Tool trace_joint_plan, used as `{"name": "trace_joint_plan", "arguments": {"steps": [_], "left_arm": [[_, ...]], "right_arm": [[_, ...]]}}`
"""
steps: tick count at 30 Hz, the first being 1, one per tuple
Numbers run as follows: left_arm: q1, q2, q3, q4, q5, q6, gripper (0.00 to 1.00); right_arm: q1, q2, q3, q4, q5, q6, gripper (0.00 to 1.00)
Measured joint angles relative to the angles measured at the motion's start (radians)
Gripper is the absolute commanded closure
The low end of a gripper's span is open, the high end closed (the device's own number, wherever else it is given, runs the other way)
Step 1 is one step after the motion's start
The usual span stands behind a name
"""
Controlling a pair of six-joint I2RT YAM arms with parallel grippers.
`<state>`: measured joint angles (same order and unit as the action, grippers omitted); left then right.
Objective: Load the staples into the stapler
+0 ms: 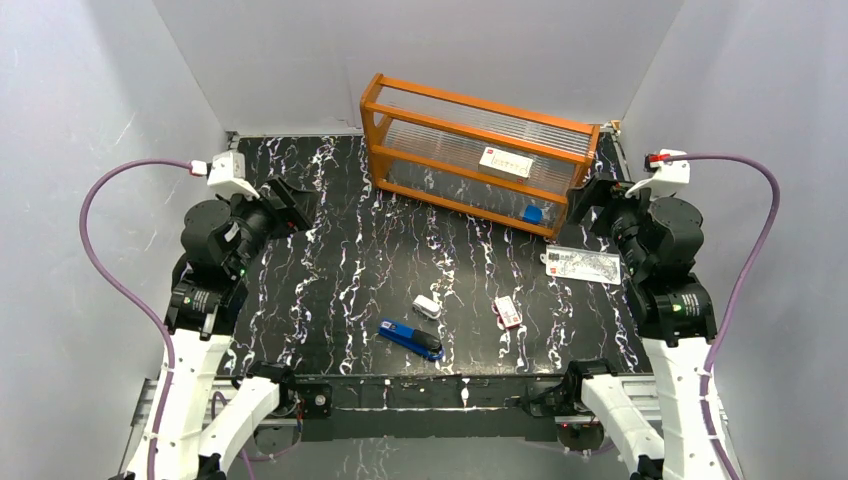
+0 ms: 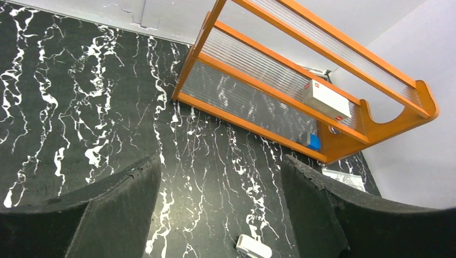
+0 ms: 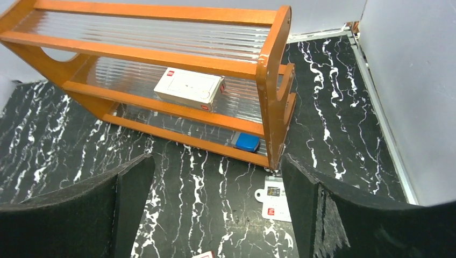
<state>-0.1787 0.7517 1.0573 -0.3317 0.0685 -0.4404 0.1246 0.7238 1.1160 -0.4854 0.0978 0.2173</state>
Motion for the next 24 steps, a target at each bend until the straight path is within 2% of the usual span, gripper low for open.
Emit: {"name": "trace_joint_plan", "arguments": {"steps": [4, 8, 12, 15, 20, 24], "left_arm": [[0.0, 0.005, -0.001, 0.003, 0.022, -0.015, 0.21], [0.0, -0.027, -0.034, 0.034, 0.055, -0.06, 0.2], [0.001, -0.069, -0.107, 0.087, 0.146, -0.083, 0.21], [0.001, -0.062, -0.162, 0.146, 0.275, -0.085, 0.21], [0.001, 0.014, -0.214, 0.192, 0.447, -0.112, 0.21], [0.001, 0.034, -0.287, 0.199, 0.497, -0.159, 0.21]], "right_arm": [[0.0, -0.027, 0.0, -0.013, -0.011, 0.03, 0.01], [-0.001, -0.058, 0.0, -0.014, -0.11, 0.03, 0.01], [-0.001, -0.038, 0.032, -0.048, -0.265, -0.015, 0.01], [-0.001, -0.022, 0.022, -0.057, -0.412, -0.046, 0.01], [-0.001, -0.019, -0.09, -0.054, -0.661, -0.064, 0.01], [0.0, -0.026, -0.207, -0.045, -0.764, -0.056, 0.05]]}}
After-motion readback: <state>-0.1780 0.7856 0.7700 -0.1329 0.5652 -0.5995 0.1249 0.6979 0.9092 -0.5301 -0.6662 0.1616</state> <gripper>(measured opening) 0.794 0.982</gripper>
